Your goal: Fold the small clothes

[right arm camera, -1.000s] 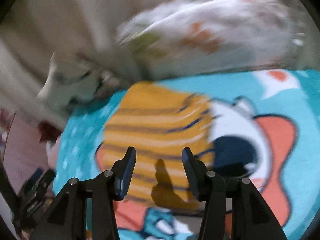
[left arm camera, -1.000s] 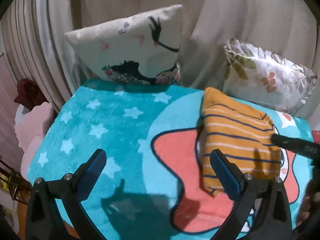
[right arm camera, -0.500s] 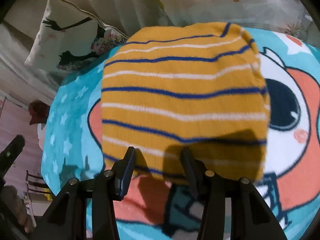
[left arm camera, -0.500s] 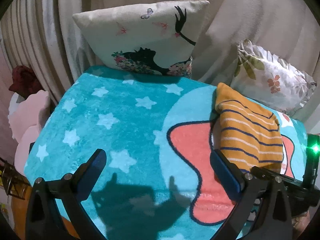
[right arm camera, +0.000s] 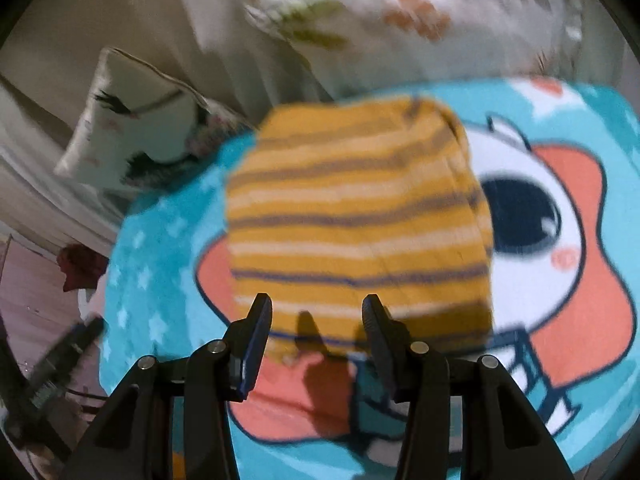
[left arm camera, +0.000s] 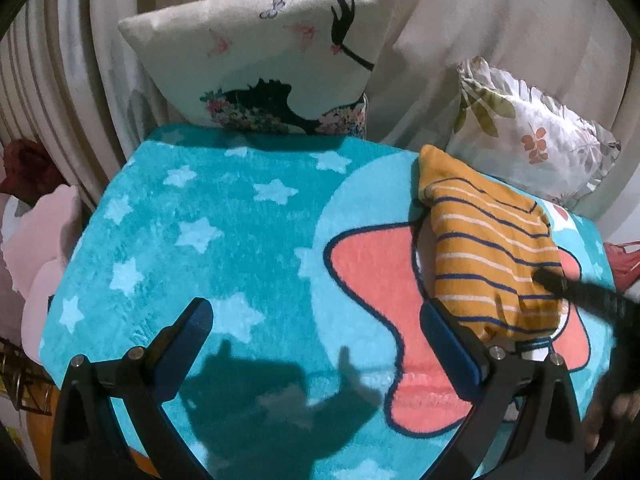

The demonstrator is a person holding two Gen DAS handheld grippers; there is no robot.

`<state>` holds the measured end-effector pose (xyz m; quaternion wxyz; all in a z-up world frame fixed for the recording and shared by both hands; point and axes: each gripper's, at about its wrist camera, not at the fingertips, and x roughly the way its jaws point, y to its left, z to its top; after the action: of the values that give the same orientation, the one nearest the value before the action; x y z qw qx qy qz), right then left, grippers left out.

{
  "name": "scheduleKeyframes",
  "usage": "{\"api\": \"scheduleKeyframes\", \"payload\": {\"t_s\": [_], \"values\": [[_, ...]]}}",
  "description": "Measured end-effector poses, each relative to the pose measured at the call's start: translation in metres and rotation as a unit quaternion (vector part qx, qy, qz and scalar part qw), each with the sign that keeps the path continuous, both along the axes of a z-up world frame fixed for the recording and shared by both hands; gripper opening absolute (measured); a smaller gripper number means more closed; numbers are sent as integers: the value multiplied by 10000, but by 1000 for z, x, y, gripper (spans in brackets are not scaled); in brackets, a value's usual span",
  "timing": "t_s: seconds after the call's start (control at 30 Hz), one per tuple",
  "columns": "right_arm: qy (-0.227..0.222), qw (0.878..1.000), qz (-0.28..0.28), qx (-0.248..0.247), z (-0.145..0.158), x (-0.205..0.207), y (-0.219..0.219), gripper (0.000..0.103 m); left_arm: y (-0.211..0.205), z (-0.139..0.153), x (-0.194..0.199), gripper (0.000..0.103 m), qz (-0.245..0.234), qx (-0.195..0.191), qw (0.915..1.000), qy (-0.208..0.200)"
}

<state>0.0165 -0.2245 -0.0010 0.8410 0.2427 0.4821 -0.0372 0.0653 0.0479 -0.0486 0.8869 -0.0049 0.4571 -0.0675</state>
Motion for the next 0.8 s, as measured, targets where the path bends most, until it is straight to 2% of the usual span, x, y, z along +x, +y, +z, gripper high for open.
{"api": "scheduleKeyframes", "payload": {"t_s": [0.17, 0.27, 0.4, 0.47, 0.57, 0.8], "values": [[-52, 9987, 315, -410, 4, 54, 21, 51, 13, -7, -1, 103, 80, -92, 9998, 185], [162, 9968, 527, -583, -18, 93, 36, 51, 23, -11, -3, 103, 157, -80, 9995, 269], [449, 9943, 597, -758, -49, 122, 45, 53, 35, -17, -2, 103, 268, -133, 9988, 395], [456, 9936, 641, -808, -51, 126, 47, 58, 38, -18, -1, 103, 310, -142, 9985, 431], [398, 9944, 681, -699, -42, 123, 45, 58, 40, -20, 2, 103, 323, -158, 9983, 464], [-17, 9991, -78, -417, -16, 83, 1, 58, 32, -22, 10, 103, 153, -174, 9985, 490]]}}
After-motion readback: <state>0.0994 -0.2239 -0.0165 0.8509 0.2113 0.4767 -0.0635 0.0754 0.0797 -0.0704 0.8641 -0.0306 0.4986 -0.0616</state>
